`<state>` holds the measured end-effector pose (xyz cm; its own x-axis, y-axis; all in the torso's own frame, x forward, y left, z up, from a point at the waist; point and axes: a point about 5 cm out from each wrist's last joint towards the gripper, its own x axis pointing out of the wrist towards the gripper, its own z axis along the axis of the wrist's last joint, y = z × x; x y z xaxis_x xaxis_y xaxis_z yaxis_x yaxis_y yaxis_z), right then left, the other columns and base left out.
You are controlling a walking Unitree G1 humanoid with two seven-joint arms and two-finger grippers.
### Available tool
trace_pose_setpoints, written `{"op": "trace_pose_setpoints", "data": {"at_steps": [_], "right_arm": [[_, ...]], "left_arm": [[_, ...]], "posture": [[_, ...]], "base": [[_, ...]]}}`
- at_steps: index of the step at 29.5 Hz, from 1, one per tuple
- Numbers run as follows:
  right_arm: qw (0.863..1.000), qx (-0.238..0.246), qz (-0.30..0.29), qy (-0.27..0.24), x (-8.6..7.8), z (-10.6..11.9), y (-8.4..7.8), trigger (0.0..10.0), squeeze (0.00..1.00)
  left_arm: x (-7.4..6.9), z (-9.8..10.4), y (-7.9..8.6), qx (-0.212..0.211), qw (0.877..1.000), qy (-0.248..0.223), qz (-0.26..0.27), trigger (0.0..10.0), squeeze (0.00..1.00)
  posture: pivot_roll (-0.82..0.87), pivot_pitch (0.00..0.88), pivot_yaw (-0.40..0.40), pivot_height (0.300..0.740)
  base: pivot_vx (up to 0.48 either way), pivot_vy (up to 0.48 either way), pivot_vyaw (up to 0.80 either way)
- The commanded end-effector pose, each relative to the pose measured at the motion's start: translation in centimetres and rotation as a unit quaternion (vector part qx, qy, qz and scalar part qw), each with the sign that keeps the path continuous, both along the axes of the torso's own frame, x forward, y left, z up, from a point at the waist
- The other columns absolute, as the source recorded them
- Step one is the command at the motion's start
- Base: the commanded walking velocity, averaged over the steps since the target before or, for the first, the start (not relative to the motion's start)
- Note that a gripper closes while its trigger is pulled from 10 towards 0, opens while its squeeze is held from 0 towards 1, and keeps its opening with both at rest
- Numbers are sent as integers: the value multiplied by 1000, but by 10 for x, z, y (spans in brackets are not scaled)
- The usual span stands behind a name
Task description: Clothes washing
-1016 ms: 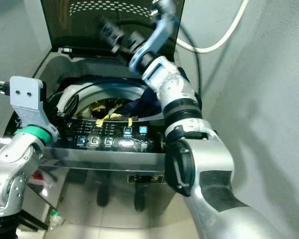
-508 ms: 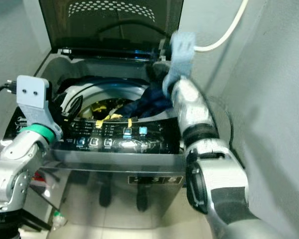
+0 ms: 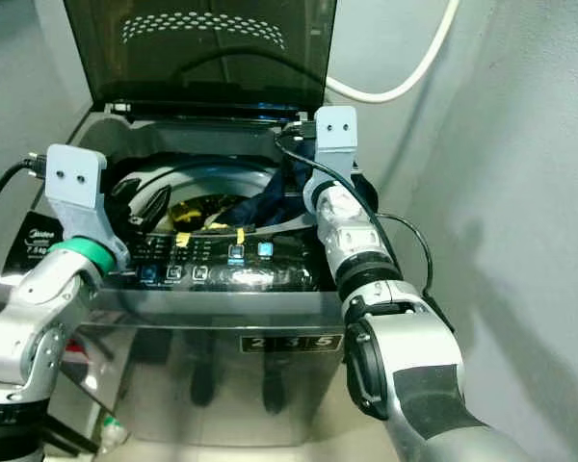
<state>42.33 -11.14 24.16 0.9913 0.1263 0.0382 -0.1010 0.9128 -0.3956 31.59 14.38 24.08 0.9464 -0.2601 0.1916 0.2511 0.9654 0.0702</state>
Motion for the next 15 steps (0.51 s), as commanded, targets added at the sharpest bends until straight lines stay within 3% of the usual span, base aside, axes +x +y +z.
{"op": "trace_pose_setpoints", "data": {"at_steps": [1, 3, 4, 5, 7, 9, 14, 15], "right_arm": [[995, -94, 16, -19, -2, -4, 11, 10000, 0], [992, -119, 19, -29, -2, -3, 13, 10000, 0], [987, -155, 21, -48, -3, 0, 16, 10000, 0], [987, -155, 21, -48, -3, 0, 16, 10000, 0], [973, -216, 29, -79, -4, 4, 22, 10000, 0], [964, -247, 45, -88, -5, 3, 28, 10000, 0], [967, -237, 55, -74, -5, 0, 30, 10000, 0], [974, -214, 56, -50, -5, -4, 29, 10000, 0]], "left_arm": [[-1, -1, 3, 2, 1000, -3, 5, 10000, 0], [-1, -1, 3, 2, 1000, -3, 5, 10000, 0], [0, -1, 2, 3, 1000, -4, 5, 10000, 0], [0, -1, 2, 3, 1000, -4, 5, 10000, 0], [0, 0, 2, 3, 1000, -5, 5, 10000, 0], [0, 1, 2, 3, 1000, -6, 5, 10000, 0], [0, 1, 2, 3, 1000, -7, 6, 10000, 0], [0, 1, 3, 2, 1000, -7, 7, 10000, 0]], "posture": [[165, 50, 60, 740], [165, 50, 60, 740], [161, 50, 60, 740], [161, 50, 60, 740], [161, 52, 59, 740], [163, 52, 55, 740], [165, 53, 52, 740], [165, 53, 52, 740]], "base": [[0, 0, 0], [0, 0, 0], [0, 0, 0], [0, 0, 0], [0, 0, 0], [0, 0, 0], [0, 0, 0], [0, 0, 0]]}}
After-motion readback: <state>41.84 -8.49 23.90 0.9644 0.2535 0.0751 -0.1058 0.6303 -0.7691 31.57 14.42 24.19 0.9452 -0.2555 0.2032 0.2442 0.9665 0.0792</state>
